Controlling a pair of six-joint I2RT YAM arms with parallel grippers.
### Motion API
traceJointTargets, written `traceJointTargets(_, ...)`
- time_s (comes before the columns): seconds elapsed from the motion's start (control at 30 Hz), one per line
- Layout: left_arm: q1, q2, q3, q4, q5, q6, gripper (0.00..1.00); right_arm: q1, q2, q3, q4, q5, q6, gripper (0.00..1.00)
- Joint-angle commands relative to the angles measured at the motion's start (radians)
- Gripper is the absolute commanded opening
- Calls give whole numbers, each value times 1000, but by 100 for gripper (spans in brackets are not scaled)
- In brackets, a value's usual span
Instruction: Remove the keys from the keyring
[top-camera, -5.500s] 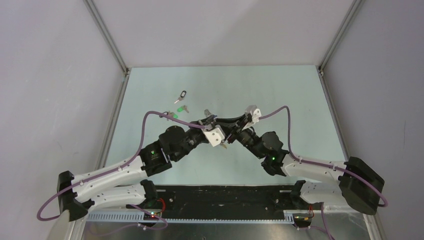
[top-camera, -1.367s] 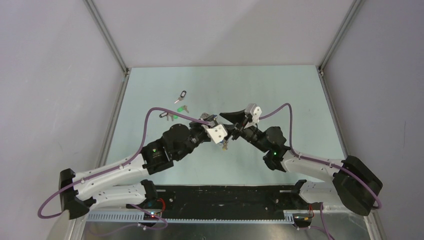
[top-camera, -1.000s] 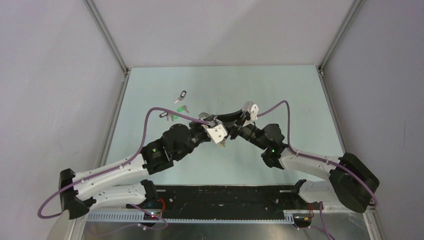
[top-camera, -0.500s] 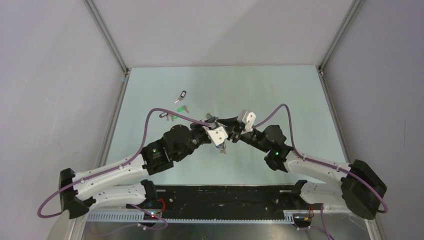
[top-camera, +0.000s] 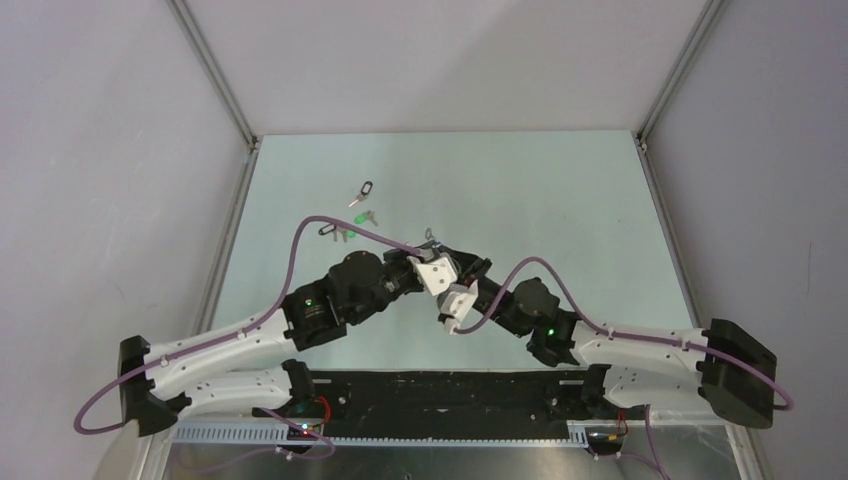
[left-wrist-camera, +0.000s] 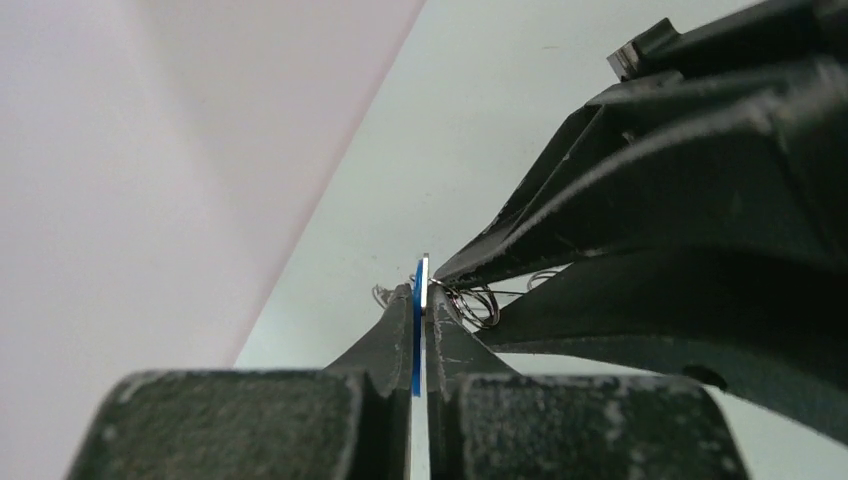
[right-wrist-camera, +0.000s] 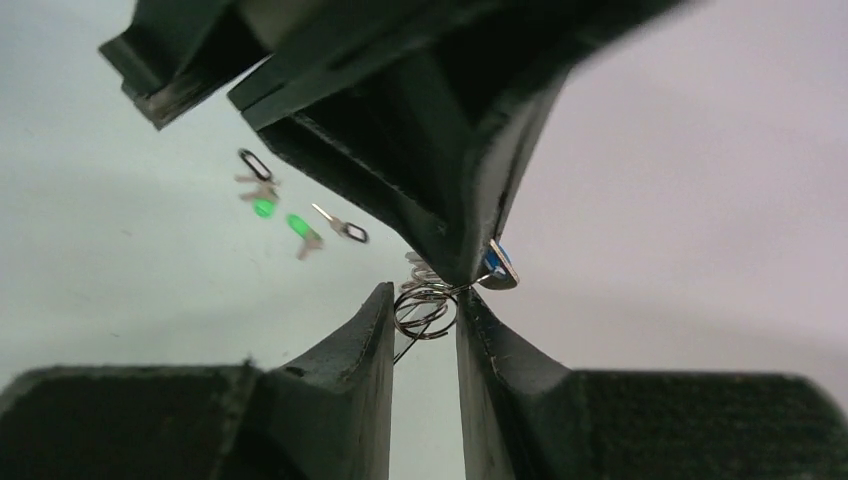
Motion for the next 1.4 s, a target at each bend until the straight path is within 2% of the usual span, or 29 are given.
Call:
traceJointTargets(0.0, 16, 16, 72, 82, -75, -20, 0, 100, 64, -33, 140, -2, -197, 27)
traceJointTargets(0.03, 17, 16, 72, 82, -75, -19, 0, 96, 71, -42, 172, 18, -174, 34)
traceJointTargets(0.1, 18, 10, 69, 82, -75, -13, 0, 81, 74, -45, 225, 26, -42, 60)
traceJointTargets(0.17, 17, 6, 65, 83, -74, -10, 0, 55, 46, -45, 231, 2, 114, 73)
traceJointTargets(0.23, 17, 3, 65, 83, -71, -8, 0, -10, 6, -45, 215, -53, 281, 83)
traceJointTargets(0.3, 18, 2, 64, 83, -68, -6, 0, -67, -30, -44, 202, -106, 449, 86)
traceJointTargets(0.4, 18, -1, 64, 83, -66, -6, 0, -132, -66, -43, 202, -151, 634, 86)
traceJointTargets(0.53, 17, -1, 64, 83, -66, -7, 0, -193, -67, -30, 202, -165, 892, 79)
traceJointTargets(0.73, 18, 0, 65, 83, -68, -7, 0, -207, -36, -19, 232, -156, 1086, 68)
traceJointTargets(0.93, 18, 0, 65, 82, -66, -7, 0, -207, 26, -19, 308, -127, 1225, 54)
traceJointTargets(1.1, 18, -4, 64, 81, -65, -3, 0, -196, 70, -19, 359, -32, 1300, 51)
traceJointTargets(1.23, 14, -8, 57, 83, -58, 17, 0, -180, 94, -19, 399, 21, 1302, 50)
traceJointTargets(1.37, 11, -8, 50, 83, -59, 53, 0, -177, 121, -19, 428, 60, 1321, 46)
